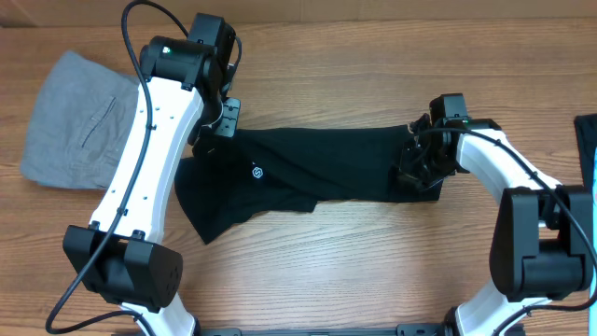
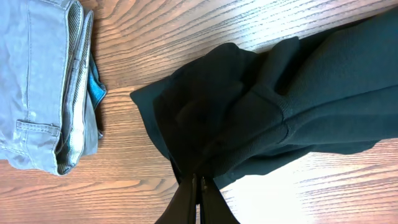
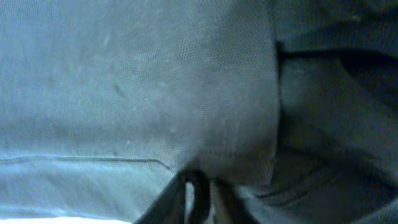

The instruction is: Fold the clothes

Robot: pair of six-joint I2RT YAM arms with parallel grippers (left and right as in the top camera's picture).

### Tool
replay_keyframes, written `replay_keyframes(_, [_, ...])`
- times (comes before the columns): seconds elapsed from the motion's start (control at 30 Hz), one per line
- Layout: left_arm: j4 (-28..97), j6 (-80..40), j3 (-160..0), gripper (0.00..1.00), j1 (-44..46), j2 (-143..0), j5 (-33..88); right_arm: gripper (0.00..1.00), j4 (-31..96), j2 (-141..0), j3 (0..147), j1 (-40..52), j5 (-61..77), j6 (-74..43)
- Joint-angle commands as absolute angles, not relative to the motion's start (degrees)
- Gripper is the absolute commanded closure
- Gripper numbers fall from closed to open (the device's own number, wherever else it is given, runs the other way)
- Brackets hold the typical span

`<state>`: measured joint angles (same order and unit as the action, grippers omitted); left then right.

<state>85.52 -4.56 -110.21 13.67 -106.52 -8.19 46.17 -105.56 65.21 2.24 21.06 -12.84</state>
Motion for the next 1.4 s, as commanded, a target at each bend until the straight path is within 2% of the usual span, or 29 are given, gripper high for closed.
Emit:
replay_keyframes(0.0, [85.5,-5.4,-111.6,0.96,13.6,-106.0,-7.9,0.94,46.0,-105.1,65.9,2.2,21.7,-11.8])
replay_keyframes(0.23, [87.6,-4.6,-114.2,0.96,12.4,-106.0,-9.4,0.96,53.5,-101.2,72.8,0.2,19.7,-9.9])
replay_keyframes(0.47, [91.4,-5.8,-127.6,0.96,7.8,-106.0,-5.7,0.96,57.8,-93.8,79.4,-3.4,18.0,-7.0])
replay_keyframes(0.67, [93.7,-3.1,-136.7,0.96,7.2,-106.0,-4.4,0.96,55.8,-86.8,82.2,-4.2,20.3,4.5])
replay_keyframes(0.93, [96.8,0.3,-144.0,0.96,7.5,-105.8,-4.5,0.96,52.1,-78.5,86.1,-4.2,19.3,1.2])
replay_keyframes(1.07, [96.8,0.3,-148.7,0.96,7.5,-105.2,-4.5,0.96,52.1,-75.7,89.5,-4.3,13.4,-2.6])
replay_keyframes(1.37, [94.2,2.9,-159.7,0.96,7.6,-98.6,-3.1,0.96,53.3,-71.0,104.0,-4.3,8.3,-9.8])
